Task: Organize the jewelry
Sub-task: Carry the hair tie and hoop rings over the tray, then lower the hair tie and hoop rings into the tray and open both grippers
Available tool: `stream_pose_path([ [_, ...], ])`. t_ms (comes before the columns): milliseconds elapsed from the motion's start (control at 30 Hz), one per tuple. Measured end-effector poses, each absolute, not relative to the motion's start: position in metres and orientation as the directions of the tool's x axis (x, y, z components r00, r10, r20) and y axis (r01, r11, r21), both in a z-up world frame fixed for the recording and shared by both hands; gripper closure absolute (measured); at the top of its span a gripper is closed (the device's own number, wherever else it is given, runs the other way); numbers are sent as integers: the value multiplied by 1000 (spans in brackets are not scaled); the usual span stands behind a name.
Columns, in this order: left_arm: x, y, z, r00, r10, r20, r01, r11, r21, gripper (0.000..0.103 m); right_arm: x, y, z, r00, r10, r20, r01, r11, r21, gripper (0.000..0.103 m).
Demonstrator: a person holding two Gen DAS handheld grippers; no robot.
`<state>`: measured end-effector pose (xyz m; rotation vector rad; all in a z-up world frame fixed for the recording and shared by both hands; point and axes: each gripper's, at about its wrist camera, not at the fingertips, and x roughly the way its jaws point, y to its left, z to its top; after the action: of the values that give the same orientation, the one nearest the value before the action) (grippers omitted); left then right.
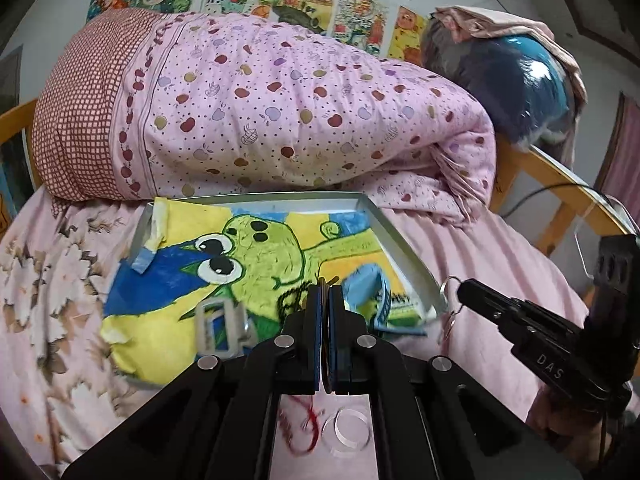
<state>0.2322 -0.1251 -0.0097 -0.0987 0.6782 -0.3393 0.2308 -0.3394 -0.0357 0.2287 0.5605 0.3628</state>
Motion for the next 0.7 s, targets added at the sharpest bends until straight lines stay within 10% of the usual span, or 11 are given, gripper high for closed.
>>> stream_pose_path([
  [700,275,-138,-85,625,-275,-731,176,962,-211,102,272,-353,-93,695,384,-608,-180,912,370,99],
])
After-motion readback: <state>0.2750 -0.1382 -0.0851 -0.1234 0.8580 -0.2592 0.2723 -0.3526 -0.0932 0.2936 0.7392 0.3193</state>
